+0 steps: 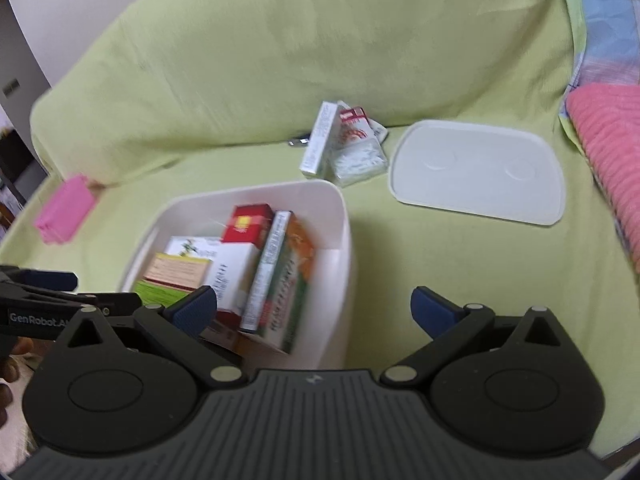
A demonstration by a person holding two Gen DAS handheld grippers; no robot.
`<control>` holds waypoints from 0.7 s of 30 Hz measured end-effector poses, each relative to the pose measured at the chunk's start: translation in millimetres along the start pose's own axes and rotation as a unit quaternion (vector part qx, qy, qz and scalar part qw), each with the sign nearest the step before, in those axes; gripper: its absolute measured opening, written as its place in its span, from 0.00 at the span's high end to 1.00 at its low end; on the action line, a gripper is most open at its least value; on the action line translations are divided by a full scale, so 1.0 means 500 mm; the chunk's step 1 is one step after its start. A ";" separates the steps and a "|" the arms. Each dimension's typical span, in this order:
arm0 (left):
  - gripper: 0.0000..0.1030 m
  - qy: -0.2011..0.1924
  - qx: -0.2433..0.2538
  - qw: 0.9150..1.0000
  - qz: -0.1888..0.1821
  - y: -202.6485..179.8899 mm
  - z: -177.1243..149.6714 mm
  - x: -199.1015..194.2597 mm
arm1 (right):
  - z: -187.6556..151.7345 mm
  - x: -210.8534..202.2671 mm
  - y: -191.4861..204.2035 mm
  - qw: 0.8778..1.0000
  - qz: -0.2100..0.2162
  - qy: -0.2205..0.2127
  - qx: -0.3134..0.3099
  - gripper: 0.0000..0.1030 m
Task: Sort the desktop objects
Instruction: 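Move the right gripper from the bin toward the white box by the floss pack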
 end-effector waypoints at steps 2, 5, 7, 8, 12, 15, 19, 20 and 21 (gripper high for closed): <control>0.02 0.008 -0.001 1.000 0.004 0.002 0.001 0.012 | 0.003 0.013 -0.013 1.000 -0.006 0.011 0.004 0.01; 0.02 0.014 -0.001 1.000 -0.005 0.003 0.007 0.026 | 0.012 0.037 -0.035 0.999 -0.015 0.029 0.013 0.01; 0.02 0.013 -0.010 1.000 -0.005 0.010 0.014 0.031 | 0.027 0.053 -0.049 0.999 -0.024 0.032 0.013 0.01; 0.02 0.009 -0.017 1.000 -0.007 0.016 0.019 0.033 | 0.037 0.059 -0.054 0.999 -0.029 0.029 0.011 0.01; 0.02 -0.024 -0.037 0.999 -0.003 0.038 0.054 0.048 | 0.098 0.093 -0.065 0.999 -0.049 0.003 0.002 0.01; 0.02 -0.030 -0.037 0.999 0.004 0.051 0.072 0.068 | 0.151 0.130 -0.065 0.999 -0.050 -0.019 -0.006 0.01; 0.02 -0.004 -0.042 0.999 -0.003 0.068 0.082 0.107 | 0.206 0.197 -0.059 0.999 -0.048 -0.014 -0.010 0.01; 0.02 0.001 -0.045 0.999 -0.013 0.072 0.085 0.115 | 0.217 0.215 -0.057 0.999 -0.050 -0.009 -0.011 0.01; 0.02 0.002 -0.046 0.999 -0.022 0.075 0.090 0.119 | 0.226 0.233 -0.055 0.999 -0.051 -0.004 -0.012 0.01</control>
Point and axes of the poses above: each gripper's, at about its wrist camera, not at the fingertips, and x roughly the way its jaws point, y to its left, z to its top, the point moved 10 cm from there along x, roughly the way its jaws point, and after that the axes turned 1 degree about y, right-handed, at the moved point
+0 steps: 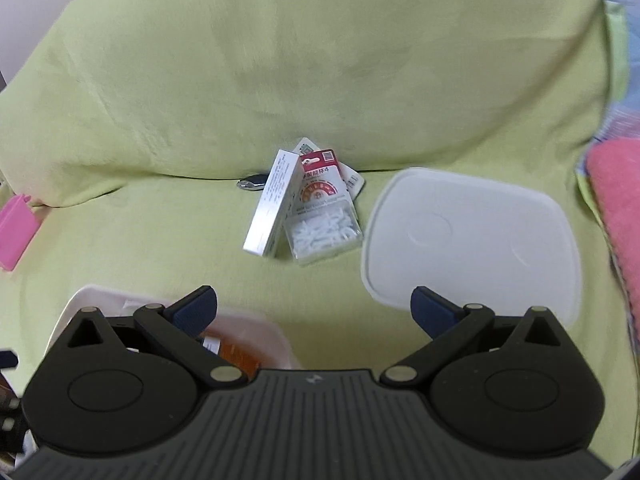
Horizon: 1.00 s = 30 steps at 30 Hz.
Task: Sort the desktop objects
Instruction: 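Move the right gripper from the bin toward the white box by the floss pack, then close the right gripper on the white-and-green medicine box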
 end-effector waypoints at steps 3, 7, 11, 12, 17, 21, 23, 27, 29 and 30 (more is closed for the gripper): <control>0.01 -0.020 0.024 0.999 0.021 0.010 0.025 0.003 | 0.026 0.051 0.012 1.000 0.007 0.016 0.000 0.01; 0.01 -0.039 0.057 0.997 0.037 0.014 0.059 0.012 | 0.045 0.114 0.033 0.999 0.024 0.034 0.012 0.01; 0.01 -0.056 0.071 0.996 -0.004 -0.002 0.090 0.018 | 0.060 0.163 0.055 0.998 0.040 0.037 0.013 0.02; 0.01 -0.060 0.076 0.995 -0.010 -0.006 0.096 0.020 | 0.065 0.174 0.060 0.998 0.045 0.038 0.011 0.06; 0.01 -0.065 0.091 0.993 -0.029 -0.009 0.119 0.037 | 0.085 0.224 0.077 0.997 0.054 0.051 -0.006 0.20; 0.01 -0.075 0.109 0.990 -0.055 -0.003 0.143 0.048 | 0.093 0.262 0.082 0.996 0.066 0.067 -0.006 0.36; 0.01 -0.079 0.114 0.988 -0.063 0.001 0.157 0.055 | 0.098 0.277 0.087 0.995 0.072 0.071 -0.004 0.38; 0.01 -0.075 0.123 0.985 -0.091 0.000 0.178 0.073 | 0.106 0.302 0.096 0.994 0.072 0.080 -0.005 0.39; 0.01 -0.071 0.127 0.984 -0.104 -0.005 0.184 0.082 | 0.112 0.313 0.103 0.994 0.073 0.083 -0.009 0.42; 0.01 -0.069 0.132 0.983 -0.107 -0.008 0.184 0.086 | 0.114 0.318 0.106 0.994 0.073 0.085 -0.011 0.46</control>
Point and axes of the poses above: each gripper's, at about its wrist camera, not at the fingertips, and x roughly the way its jaws point, y to its left, z to its top, the point moved 10 cm from there along x, roughly the way its jaws point, and after that the axes turned 1 degree about y, right-handed, at the moved point
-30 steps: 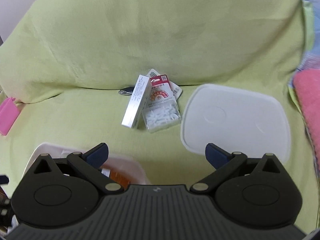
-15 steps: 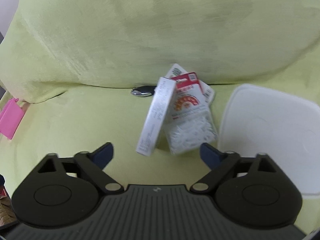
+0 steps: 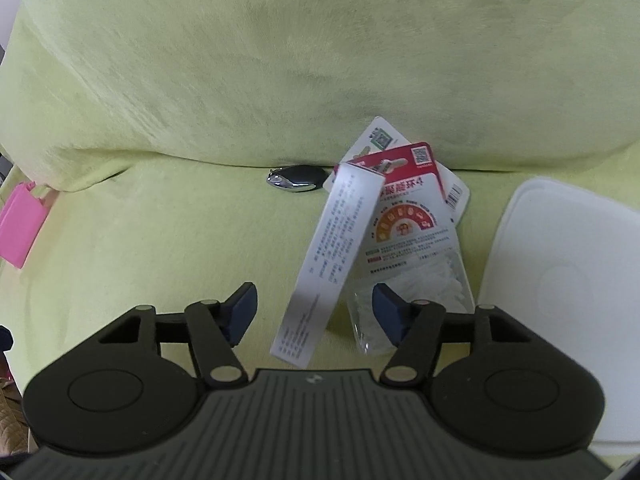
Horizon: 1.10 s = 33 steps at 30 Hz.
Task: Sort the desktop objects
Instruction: 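Close the right gripper on the white-and-green medicine box, then carry the white box with the right gripper over the bin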
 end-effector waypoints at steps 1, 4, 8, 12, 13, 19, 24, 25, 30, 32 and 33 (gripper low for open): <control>0.01 0.003 0.005 1.000 -0.004 -0.003 -0.001 0.006 | 0.002 0.005 0.000 1.000 -0.001 0.004 -0.002 0.48; 0.01 0.010 0.012 1.000 -0.001 -0.006 -0.004 0.020 | 0.006 0.023 -0.002 1.000 -0.007 0.013 -0.004 0.57; 0.01 0.018 0.010 1.000 -0.002 -0.007 -0.012 0.023 | 0.003 0.043 -0.010 1.000 -0.004 0.025 0.000 0.75; 0.01 0.018 0.008 1.000 0.004 -0.005 -0.011 0.020 | 0.002 0.031 -0.008 1.000 0.008 0.016 0.002 0.79; 0.01 0.018 0.006 1.000 0.005 -0.005 -0.010 0.020 | 0.002 0.025 -0.006 1.000 0.008 0.013 0.001 0.79; 0.01 0.011 0.002 1.000 0.005 -0.017 -0.005 0.010 | 0.015 -0.042 0.006 1.000 0.014 -0.021 0.009 0.79; 0.01 0.003 0.008 1.000 0.001 -0.043 -0.010 -0.022 | 0.030 -0.146 0.020 0.997 0.029 -0.066 0.015 0.79; 0.01 0.001 0.009 1.000 0.000 -0.050 -0.012 -0.030 | 0.029 -0.171 0.022 0.997 0.032 -0.075 0.016 0.79; 0.01 -0.005 0.013 1.000 -0.005 -0.083 -0.029 -0.078 | 0.009 -0.291 0.029 0.992 0.046 -0.115 0.024 0.79; 0.01 -0.009 0.015 1.000 -0.007 -0.095 -0.035 -0.094 | -0.005 -0.332 0.032 0.991 0.050 -0.125 0.026 0.79; 0.01 -0.010 0.016 1.000 -0.009 -0.102 -0.038 -0.103 | -0.014 -0.351 0.033 0.990 0.052 -0.129 0.026 0.79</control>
Point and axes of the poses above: each gripper's, at about its wrist camera, not at the fingertips, and x roughly the way its jaws point, y to its left, z to its top, the point moved 10 cm from there along x, roughly the way its jaws point, and after that the axes turned 1 degree about y, right-handed, at the moved point
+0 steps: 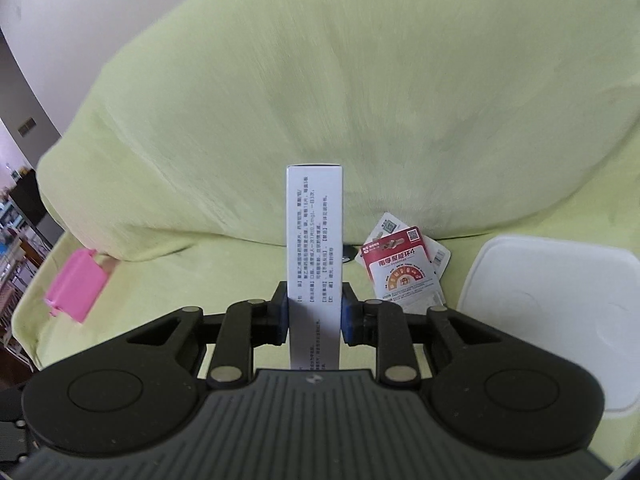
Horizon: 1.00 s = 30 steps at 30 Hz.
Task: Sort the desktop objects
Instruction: 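Carry the white box with the right gripper over the bin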
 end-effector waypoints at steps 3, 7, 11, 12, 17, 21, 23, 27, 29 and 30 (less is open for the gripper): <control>0.01 -0.006 0.006 1.000 -0.003 -0.025 -0.006 -0.029 | -0.018 -0.055 0.008 1.000 0.005 -0.007 0.001 0.79; 0.01 -0.012 0.015 1.000 -0.006 -0.059 -0.019 -0.067 | -0.049 -0.112 0.015 1.000 0.009 -0.009 0.005 0.79; 0.01 -0.015 0.019 1.000 -0.009 -0.082 -0.033 -0.093 | -0.087 -0.155 0.024 1.000 0.013 -0.005 0.014 0.79; 0.01 -0.016 0.020 1.000 -0.010 -0.087 -0.037 -0.099 | -0.097 -0.163 0.026 1.000 0.013 -0.003 0.017 0.79; 0.01 -0.017 0.024 1.000 -0.010 -0.104 -0.057 -0.124 | -0.152 -0.182 0.026 0.999 0.010 0.018 0.026 0.79; 0.01 -0.014 0.020 1.000 -0.011 -0.112 -0.078 -0.136 | -0.213 -0.176 0.022 0.998 -0.001 0.050 0.030 0.79; 0.01 -0.010 0.019 1.000 -0.010 -0.114 -0.091 -0.138 | -0.246 -0.164 0.022 0.997 -0.009 0.068 0.031 0.79; 0.01 -0.002 0.015 1.000 -0.011 -0.112 -0.113 -0.139 | -0.296 -0.139 0.023 0.995 -0.030 0.096 0.022 0.79; 0.01 0.000 0.013 1.000 -0.010 -0.110 -0.121 -0.140 | -0.311 -0.128 0.026 0.994 -0.042 0.104 0.014 0.79; 0.01 0.001 0.011 1.000 -0.010 -0.109 -0.125 -0.140 | -0.317 -0.122 0.026 0.993 -0.049 0.109 0.012 0.79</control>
Point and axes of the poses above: each gripper's, at about its wrist camera, not at the fingertips, and x roughly the way its jaws point, y to its left, z to its top, the point moved 10 cm from there along x, roughly the way its jaws point, and after that the axes turned 1 degree about y, right-handed, at the moved point
